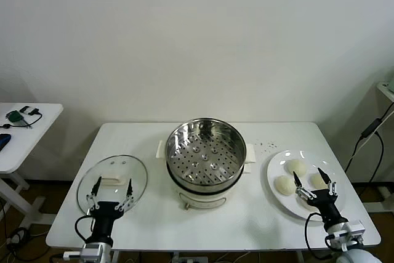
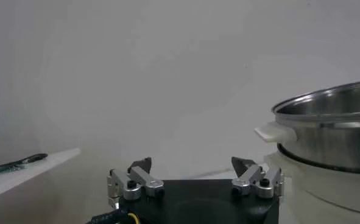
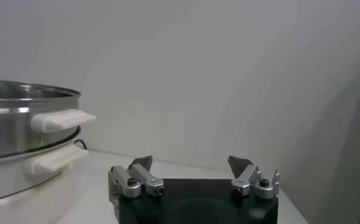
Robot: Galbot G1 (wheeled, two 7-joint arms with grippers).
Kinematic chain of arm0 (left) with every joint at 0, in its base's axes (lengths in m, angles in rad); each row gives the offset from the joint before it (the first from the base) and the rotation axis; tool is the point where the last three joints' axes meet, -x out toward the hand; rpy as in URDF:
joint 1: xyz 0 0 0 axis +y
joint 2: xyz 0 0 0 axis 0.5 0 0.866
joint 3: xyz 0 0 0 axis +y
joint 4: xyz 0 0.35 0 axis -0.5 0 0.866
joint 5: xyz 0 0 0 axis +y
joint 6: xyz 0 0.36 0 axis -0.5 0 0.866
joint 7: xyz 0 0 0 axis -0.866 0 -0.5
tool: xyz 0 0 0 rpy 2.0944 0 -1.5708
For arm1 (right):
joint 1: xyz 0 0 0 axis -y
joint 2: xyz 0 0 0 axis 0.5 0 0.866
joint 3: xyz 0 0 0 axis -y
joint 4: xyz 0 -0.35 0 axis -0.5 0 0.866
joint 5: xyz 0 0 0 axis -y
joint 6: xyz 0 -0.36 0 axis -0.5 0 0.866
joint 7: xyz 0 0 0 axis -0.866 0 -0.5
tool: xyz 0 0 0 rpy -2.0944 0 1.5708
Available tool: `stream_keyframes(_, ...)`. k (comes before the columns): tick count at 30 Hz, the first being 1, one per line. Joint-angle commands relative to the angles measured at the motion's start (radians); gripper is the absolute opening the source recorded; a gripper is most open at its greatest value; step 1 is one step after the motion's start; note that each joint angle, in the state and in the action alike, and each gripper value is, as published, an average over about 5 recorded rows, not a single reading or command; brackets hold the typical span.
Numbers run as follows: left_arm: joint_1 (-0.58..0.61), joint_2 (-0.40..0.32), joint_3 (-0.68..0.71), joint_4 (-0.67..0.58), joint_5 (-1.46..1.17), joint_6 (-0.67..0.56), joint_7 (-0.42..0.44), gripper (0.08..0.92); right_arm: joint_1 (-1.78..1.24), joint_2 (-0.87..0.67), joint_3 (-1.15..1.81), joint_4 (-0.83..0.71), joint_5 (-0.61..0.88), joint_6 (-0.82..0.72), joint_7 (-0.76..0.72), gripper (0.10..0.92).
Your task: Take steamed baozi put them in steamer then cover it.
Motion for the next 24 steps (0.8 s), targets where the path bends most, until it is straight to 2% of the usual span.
stream_keyframes(1, 0.001, 0.014, 0.004, 0.002, -0.006, 0.001, -0.006, 0.823, 0.072, -0.100, 0.026, -0.020, -0.097, -0.134, -0.104, 0.823)
stream_keyframes(6, 0.003, 0.022, 0.006, 0.006, -0.016, -0.002, -0.010, 0.823, 0.205, -0.380, -0.079, -0.127, -0.203, -0.256, -0.370, 0.823)
stream_keyframes(12, 0.003, 0.031, 0.008, 0.017, -0.029, -0.007, -0.015, 0.823, 0.537, -0.599, -0.395, -0.279, -0.361, -0.226, -0.657, 0.823)
stream_keyframes(17, -0.002, 0.036, 0.006, 0.022, -0.043, 0.002, -0.031, 0.823, 0.937, -0.645, -0.816, -0.400, -0.431, -0.158, -0.788, 0.823)
stream_keyframes(24, -0.010, 0.039, -0.006, 0.021, -0.063, 0.029, -0.064, 0.823, 1.273, -0.570, -1.217, -0.574, -0.494, -0.128, -0.847, 0.823)
